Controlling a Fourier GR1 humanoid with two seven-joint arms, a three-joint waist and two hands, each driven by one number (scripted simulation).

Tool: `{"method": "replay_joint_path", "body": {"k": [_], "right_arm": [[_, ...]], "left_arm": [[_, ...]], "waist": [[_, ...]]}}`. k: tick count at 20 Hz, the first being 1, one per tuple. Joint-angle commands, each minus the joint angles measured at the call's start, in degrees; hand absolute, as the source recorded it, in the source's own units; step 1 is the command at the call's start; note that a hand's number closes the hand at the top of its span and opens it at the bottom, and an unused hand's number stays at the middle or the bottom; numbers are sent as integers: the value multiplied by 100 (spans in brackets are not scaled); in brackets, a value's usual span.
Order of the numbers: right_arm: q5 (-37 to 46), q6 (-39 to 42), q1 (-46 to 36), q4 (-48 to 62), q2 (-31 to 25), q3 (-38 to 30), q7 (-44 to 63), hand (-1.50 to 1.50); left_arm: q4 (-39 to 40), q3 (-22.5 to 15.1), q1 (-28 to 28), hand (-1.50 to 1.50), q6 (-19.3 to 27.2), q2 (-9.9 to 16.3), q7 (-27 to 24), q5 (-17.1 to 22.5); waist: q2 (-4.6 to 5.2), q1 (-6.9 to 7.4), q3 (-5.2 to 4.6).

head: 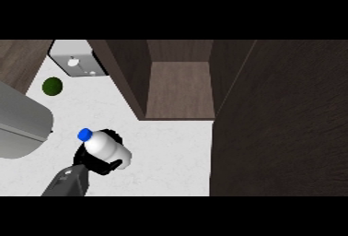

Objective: Pick up the bottled water, place it into the cabinet and close the cabinet

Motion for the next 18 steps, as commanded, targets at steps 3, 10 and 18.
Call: {"method": "replay_joint_path", "body": {"k": [3,10,18], "right_arm": [[49,-13,-40,-61,-58,-54,38,-150],[114,-303,-395,-14,146,116,276,-150],[480,-236,-435,504,156,389,-208,-150]], "left_arm": [[-278,741,437,150,545,-21,-896,681],[-814,811,851,150,295,-171,-673,1178],[-2494,448,1312,150,534,-602,597,1714]], "waist": [[-17,35,9],[-23,49,15],[-35,58,20]]}}
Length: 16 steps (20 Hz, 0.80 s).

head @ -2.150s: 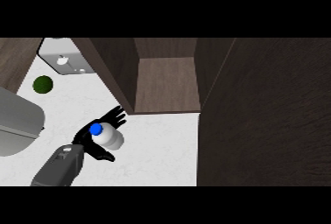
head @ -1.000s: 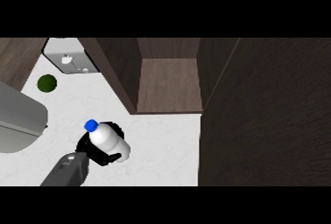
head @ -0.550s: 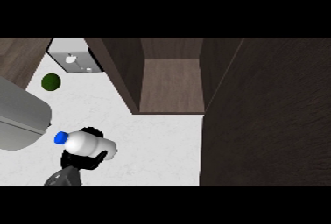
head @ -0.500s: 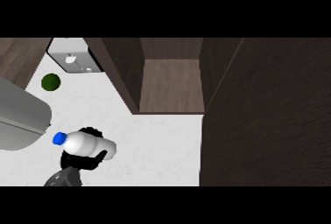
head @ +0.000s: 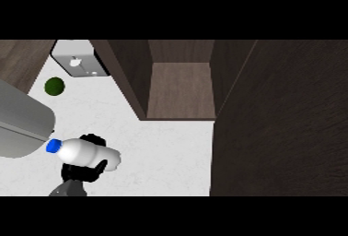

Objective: Pick up the bottled water, place it into the cabinet and close the cabinet

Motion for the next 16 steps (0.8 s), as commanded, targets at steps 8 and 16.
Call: {"method": "replay_joint_path", "body": {"k": [8,16], "right_arm": [[142,-149,191,-317,75,369,185,-150],[14,-131,155,-273,-34,342,162,-150]], "left_arm": [[-2985,-1349,817,150,1144,-481,1698,859],[-3953,-2447,575,150,2619,-487,1725,759]], "waist": [[-17,0,2],[6,-51,-4]]}}
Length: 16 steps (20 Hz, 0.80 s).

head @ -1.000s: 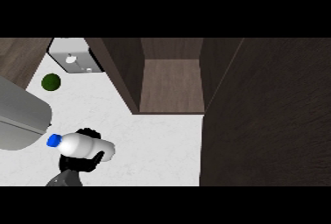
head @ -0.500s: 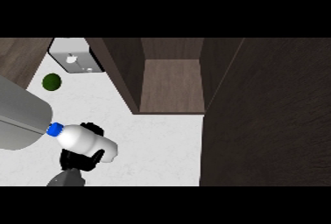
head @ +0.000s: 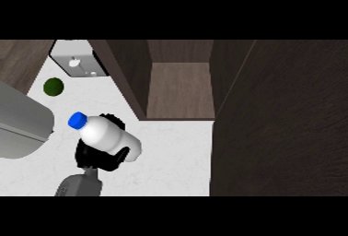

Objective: Pick up the bottled water, place it into the cabinet and close the cabinet

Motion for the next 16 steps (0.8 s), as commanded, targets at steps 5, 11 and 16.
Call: {"method": "replay_joint_path", "body": {"k": [5,11,16], "right_arm": [[-164,51,47,-31,-156,-88,-100,-150],[189,-80,-160,388,35,203,-282,-150],[117,-149,-213,193,29,266,-72,-150]], "left_arm": [[-461,-697,-843,150,1487,-17,330,-107],[-473,-1415,-1851,150,2783,-15,895,2],[167,-1628,-2364,150,3287,-7,441,-602]], "waist": [[13,-35,-3],[7,-60,-1],[28,-148,0]]}}
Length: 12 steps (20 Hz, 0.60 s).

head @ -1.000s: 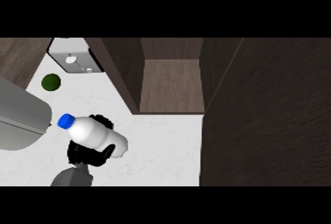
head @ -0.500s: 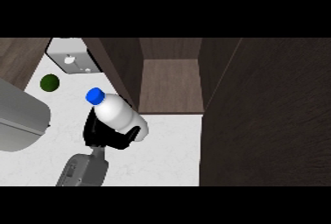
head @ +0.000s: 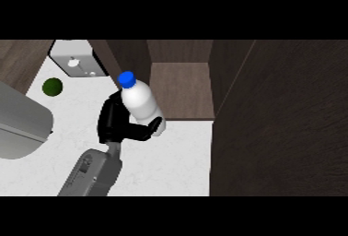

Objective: Pick up the bottled water, place it into the cabinet and close the cabinet

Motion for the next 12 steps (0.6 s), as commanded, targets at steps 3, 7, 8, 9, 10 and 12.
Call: {"method": "replay_joint_path", "body": {"k": [3,7,8,9,10,12], "right_arm": [[-275,-66,-187,18,-4,-142,237,-150],[-331,159,31,-82,-190,-194,76,-150],[-414,135,-223,23,-161,-238,169,-150],[-359,57,-288,16,-127,-193,265,-150],[-324,161,-247,35,-204,-177,203,-150],[-240,44,-467,181,-78,-77,288,-150]], "left_arm": [[545,-150,-1486,150,465,-130,306,-534],[632,-275,-1640,150,930,-188,366,-794],[553,-300,-1637,150,1010,-99,486,-871],[741,-228,-1726,150,1041,-147,335,-881],[708,-436,-1679,150,1347,-220,418,-968],[731,-280,-1928,150,1414,-68,634,-1047]], "waist": [[53,-184,25],[51,-364,30],[50,-234,29],[77,-295,25],[65,-326,28],[96,-346,32]]}}
